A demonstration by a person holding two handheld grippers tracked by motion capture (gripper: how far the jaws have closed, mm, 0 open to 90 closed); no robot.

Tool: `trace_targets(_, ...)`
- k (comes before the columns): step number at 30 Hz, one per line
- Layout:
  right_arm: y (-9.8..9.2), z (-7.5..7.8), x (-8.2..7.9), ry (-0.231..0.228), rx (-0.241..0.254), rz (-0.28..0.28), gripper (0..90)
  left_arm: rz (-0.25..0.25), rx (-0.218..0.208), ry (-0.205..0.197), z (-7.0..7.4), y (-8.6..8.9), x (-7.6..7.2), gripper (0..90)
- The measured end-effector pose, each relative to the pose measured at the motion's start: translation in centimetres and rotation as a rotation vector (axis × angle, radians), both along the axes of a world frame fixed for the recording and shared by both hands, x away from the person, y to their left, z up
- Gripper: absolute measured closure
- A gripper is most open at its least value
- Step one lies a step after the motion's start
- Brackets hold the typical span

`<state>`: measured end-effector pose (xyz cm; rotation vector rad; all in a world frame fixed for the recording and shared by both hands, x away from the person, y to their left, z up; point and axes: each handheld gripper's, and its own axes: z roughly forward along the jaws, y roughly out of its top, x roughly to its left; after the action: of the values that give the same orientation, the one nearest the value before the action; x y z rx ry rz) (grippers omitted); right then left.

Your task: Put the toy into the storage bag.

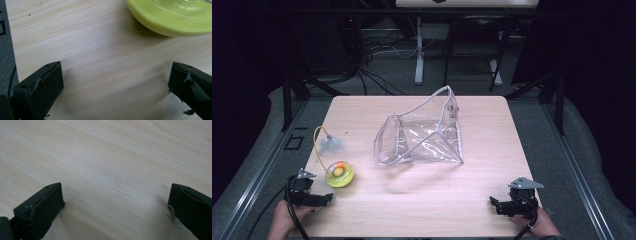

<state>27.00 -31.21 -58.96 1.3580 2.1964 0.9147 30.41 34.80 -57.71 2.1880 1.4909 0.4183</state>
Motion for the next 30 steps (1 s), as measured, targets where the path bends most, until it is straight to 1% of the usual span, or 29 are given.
trace_targets(7,0.0,0.0,0.0,0.0,0.0,0.0,0.0,0.006,0.003,0.004,0.0,0.0,0.1,0.0)
trace_targets(8,0.0,0.0,0.0,0.0,0.0,0.0,0.0,-0.001,0.001,0.011,0.1,0.1,0.1,0.0)
trace_targets(9,0.0,0.0,0.0,0.0,0.0,0.0,0.0,0.003,0.002,0.011,0.1,0.1,0.2,0.0)
trace_targets(11,0.0,0.0,0.0,0.0,0.001,0.001,0.0,0.008,-0.015,0.019,0.2,0.2,0.2,0.0)
trace_targets(12,0.0,0.0,0.0,0.0,0.0,0.0,0.0,0.014,-0.022,0.013,0.1,0.2,0.2,0.0)
trace_targets(13,0.0,0.0,0.0,0.0,0.0,0.0,0.0,0.013,-0.034,0.019,0.2,0.3,0.2,0.1)
trace_targets(14,0.0,0.0,0.0,0.0,0.0,0.0,0.0,0.013,-0.034,0.019,0.2,0.3,0.2,0.1)
trace_targets(17,0.0,0.0,0.0,0.001,0.001,0.002,0.0,0.012,-0.046,0.007,0.7,0.3,0.1,0.1)
trace_targets(19,0.0,0.0,0.0,0.001,0.001,0.002,0.0,0.014,-0.045,-0.008,0.9,0.3,0.1,0.1)
trace_targets(23,0.0,0.0,0.0,0.001,0.001,0.003,0.0,0.016,-0.049,-0.022,1.3,0.5,-0.1,0.1)
trace_targets(24,0.0,0.0,0.0,0.001,0.002,0.003,0.0,0.012,-0.054,-0.022,1.5,0.5,-0.1,0.1)
trace_targets(25,0.0,0.0,0.0,0.001,0.001,0.003,0.0,0.01,-0.057,-0.035,1.9,0.5,-0.1,0.1)
trace_targets(26,0.0,0.0,0.0,0.001,0.001,0.003,0.0,0.01,-0.057,-0.035,1.9,0.5,-0.1,0.1)
trace_targets(27,0.0,0.0,0.0,0.001,0.001,0.003,0.0,0.013,-0.057,-0.053,2.2,0.4,-0.2,0.1)
trace_targets(28,0.0,0.0,0.0,0.001,0.001,0.003,0.0,0.013,-0.057,-0.053,2.2,0.4,-0.2,0.1)
trace_targets(30,0.0,0.0,0.0,0.001,0.001,0.003,0.0,0.008,-0.067,-0.061,2.7,0.3,-0.3,0.1)
